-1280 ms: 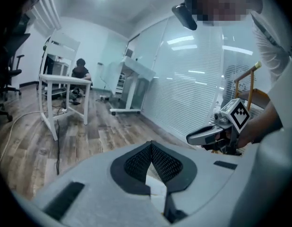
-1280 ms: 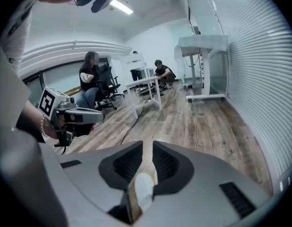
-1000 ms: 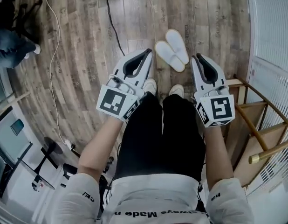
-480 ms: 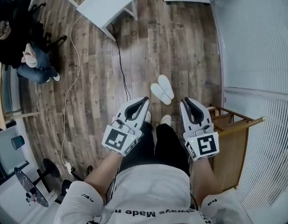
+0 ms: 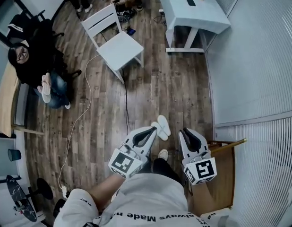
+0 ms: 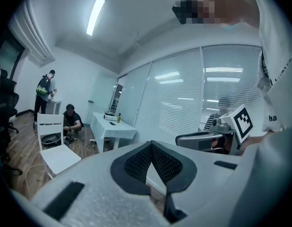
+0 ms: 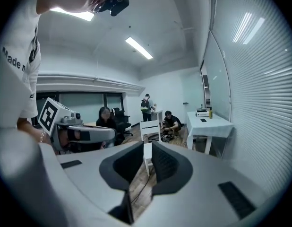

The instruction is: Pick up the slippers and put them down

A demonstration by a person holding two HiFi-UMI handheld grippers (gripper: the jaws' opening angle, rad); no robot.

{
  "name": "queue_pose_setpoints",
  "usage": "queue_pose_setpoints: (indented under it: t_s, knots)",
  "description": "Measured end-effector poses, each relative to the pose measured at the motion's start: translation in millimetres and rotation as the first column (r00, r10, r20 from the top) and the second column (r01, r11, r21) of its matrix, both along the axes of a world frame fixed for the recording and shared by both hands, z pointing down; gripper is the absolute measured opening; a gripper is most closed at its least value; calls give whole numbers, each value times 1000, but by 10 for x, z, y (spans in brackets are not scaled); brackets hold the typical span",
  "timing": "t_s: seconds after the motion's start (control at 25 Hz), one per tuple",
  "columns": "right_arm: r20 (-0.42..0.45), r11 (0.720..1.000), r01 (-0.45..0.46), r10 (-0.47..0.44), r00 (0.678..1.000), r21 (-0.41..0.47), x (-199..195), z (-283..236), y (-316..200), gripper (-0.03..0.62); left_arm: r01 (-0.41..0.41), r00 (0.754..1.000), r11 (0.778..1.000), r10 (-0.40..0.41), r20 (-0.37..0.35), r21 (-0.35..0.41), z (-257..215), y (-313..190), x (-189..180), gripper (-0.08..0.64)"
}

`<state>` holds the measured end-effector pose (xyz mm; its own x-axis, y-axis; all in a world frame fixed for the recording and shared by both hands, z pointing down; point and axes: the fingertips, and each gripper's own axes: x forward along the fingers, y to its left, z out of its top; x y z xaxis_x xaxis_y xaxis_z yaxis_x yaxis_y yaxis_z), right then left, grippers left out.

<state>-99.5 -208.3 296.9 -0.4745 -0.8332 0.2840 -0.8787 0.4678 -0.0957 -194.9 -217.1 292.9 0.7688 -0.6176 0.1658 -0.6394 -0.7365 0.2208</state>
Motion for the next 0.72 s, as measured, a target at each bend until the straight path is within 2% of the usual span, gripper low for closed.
queue_pose_setpoints:
  t_s: [0.24,0.72]
  knots:
    - [23,1000,-4,4,1000,25,0,-534,218,55,40,999,999,-39,-19,30,-505,250,-59,11]
    - [10,995,16,-17,1000,99,36,-1369,440,53,91,995,989,-85,-58,118,-1352,426,-146,11]
